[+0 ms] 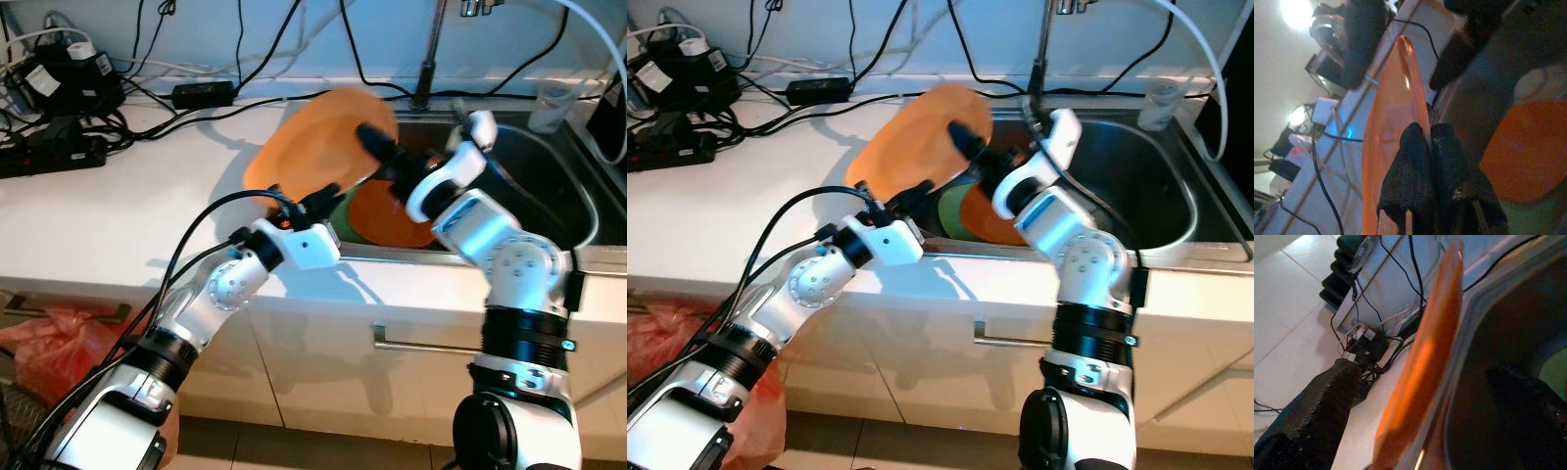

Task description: Kitchen organization

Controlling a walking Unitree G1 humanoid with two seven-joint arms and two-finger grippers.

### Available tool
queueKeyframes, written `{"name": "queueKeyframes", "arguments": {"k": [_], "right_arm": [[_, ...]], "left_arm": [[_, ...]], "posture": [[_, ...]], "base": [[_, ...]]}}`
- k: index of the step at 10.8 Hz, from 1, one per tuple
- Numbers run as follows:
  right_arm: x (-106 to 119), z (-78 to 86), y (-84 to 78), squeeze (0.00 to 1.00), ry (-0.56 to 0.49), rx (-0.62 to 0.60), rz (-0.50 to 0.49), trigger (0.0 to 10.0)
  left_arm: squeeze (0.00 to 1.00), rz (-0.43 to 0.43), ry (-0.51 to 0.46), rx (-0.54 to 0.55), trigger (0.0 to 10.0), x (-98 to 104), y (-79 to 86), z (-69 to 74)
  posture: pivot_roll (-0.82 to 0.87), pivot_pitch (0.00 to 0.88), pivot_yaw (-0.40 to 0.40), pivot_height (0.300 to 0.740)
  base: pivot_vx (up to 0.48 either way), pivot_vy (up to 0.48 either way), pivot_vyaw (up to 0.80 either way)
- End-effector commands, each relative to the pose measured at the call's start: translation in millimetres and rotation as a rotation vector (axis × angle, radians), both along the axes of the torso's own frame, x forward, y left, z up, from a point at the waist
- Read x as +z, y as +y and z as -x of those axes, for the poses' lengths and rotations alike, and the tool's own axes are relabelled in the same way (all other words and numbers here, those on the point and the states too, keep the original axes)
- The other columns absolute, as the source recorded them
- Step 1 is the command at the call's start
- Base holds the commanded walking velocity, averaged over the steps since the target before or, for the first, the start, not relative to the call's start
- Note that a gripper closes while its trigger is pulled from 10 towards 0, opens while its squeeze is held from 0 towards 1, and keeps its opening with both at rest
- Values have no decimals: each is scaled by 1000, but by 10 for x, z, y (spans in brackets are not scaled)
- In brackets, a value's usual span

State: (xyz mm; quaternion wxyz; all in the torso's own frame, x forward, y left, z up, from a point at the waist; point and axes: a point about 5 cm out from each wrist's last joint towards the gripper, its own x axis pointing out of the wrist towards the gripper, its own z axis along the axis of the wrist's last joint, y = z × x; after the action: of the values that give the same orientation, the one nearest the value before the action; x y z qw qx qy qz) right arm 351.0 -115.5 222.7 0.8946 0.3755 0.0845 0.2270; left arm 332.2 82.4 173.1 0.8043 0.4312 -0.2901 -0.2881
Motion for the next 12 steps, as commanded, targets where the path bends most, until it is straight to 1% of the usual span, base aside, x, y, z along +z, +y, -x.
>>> {"name": "queueKeyframes", "arguments": {"k": [1, 3, 6, 7, 8, 10, 12], "right_arm": [[67, -8, 62, 0, -7, 22, -2, 10000], [61, -32, 131, 0, -3, 39, -13, 10000], [99, -81, 153, 0, -46, 38, -56, 10000], [103, -88, 151, 0, -50, 37, -56, 10000], [122, -106, 138, 0, -64, 35, -59, 10000], [168, -166, 21, 0, -92, -12, -80, 10000], [180, -189, -10, 0, -94, -32, -107, 10000]], "left_arm": [[0, 21, -73, -18, 0, 151, -35, -5], [0, 40, -91, -59, 0, 173, -130, 44], [0, 66, -98, -87, 0, 173, -194, 117], [0, 67, -98, -88, 0, 173, -199, 122], [0, 70, -100, -87, 0, 183, -188, 126], [0, 86, -121, -68, 0, 213, -115, 149], [0, 91, -126, -60, 0, 221, -103, 147]], "posture": [[-30, 0, 80, 740], [-26, 0, 81, 740], [-20, 0, 86, 740], [-16, 0, 86, 740], [-11, 0, 86, 740], [-6, 0, 84, 740], [-4, 0, 82, 740]], "base": [[0, 0, 0], [0, 0, 0], [0, 0, 0], [0, 0, 0], [0, 0, 0], [0, 0, 0], [0, 0, 0]]}}
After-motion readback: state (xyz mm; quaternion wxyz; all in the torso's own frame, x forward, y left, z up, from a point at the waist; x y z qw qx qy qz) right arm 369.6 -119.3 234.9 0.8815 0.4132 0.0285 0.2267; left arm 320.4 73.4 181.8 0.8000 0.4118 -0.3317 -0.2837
